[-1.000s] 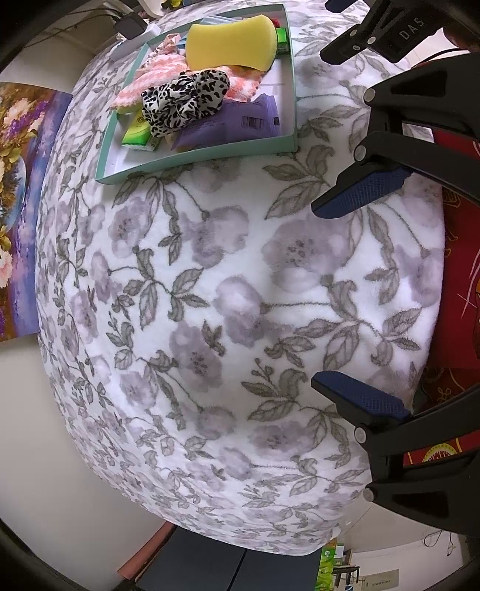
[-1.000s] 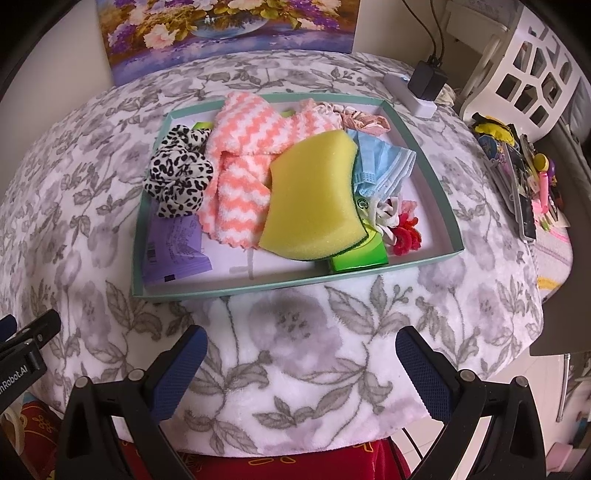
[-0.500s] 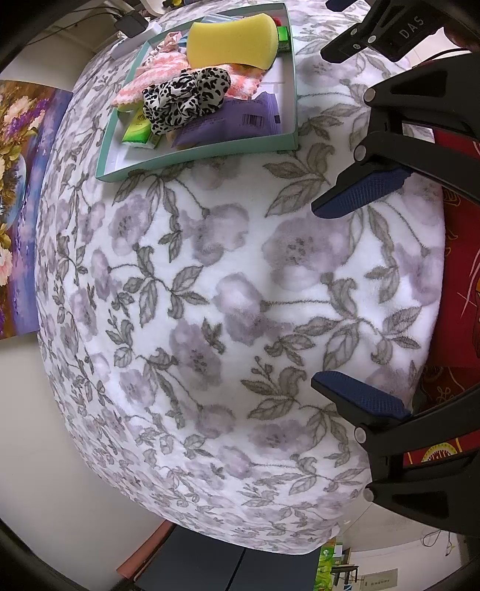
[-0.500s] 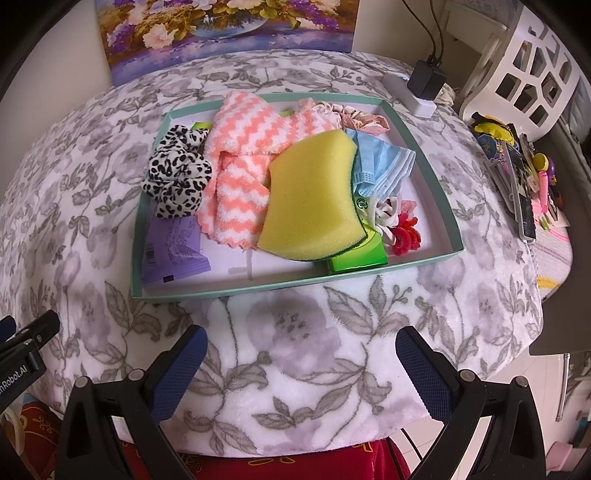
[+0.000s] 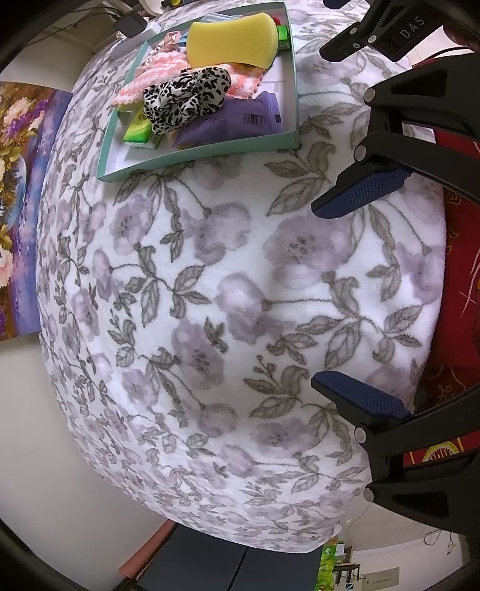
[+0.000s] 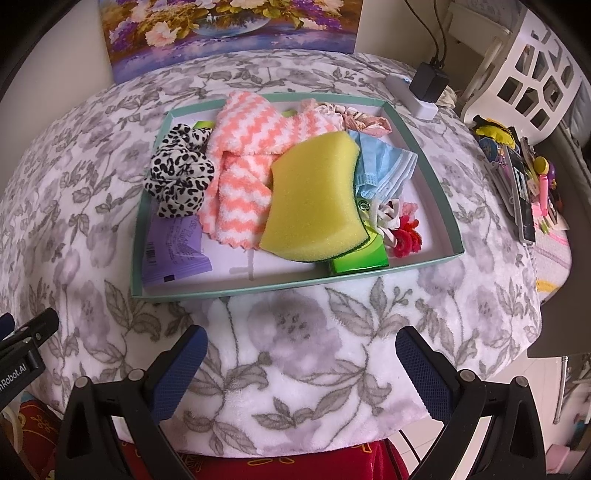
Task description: Organize soft objects
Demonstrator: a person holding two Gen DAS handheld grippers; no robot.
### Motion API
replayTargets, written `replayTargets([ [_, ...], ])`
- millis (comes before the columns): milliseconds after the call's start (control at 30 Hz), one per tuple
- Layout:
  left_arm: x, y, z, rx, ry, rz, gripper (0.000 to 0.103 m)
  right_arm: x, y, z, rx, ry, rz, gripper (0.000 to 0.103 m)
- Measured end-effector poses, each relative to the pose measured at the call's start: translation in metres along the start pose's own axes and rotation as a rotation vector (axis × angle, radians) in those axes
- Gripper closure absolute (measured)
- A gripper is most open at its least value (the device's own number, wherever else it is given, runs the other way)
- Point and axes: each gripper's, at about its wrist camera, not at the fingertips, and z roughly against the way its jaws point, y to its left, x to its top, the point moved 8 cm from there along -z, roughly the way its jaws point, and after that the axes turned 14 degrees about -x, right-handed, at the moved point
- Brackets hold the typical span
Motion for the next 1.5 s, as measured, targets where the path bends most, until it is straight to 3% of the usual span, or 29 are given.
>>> replayTargets([
  [1500, 0.002, -0.0053, 0.0052, 0.024, -0.019, -0.054, 0.018, 0.004, 0.0035, 0.0077, -0.015, -0.03, 0.035, 0.0],
])
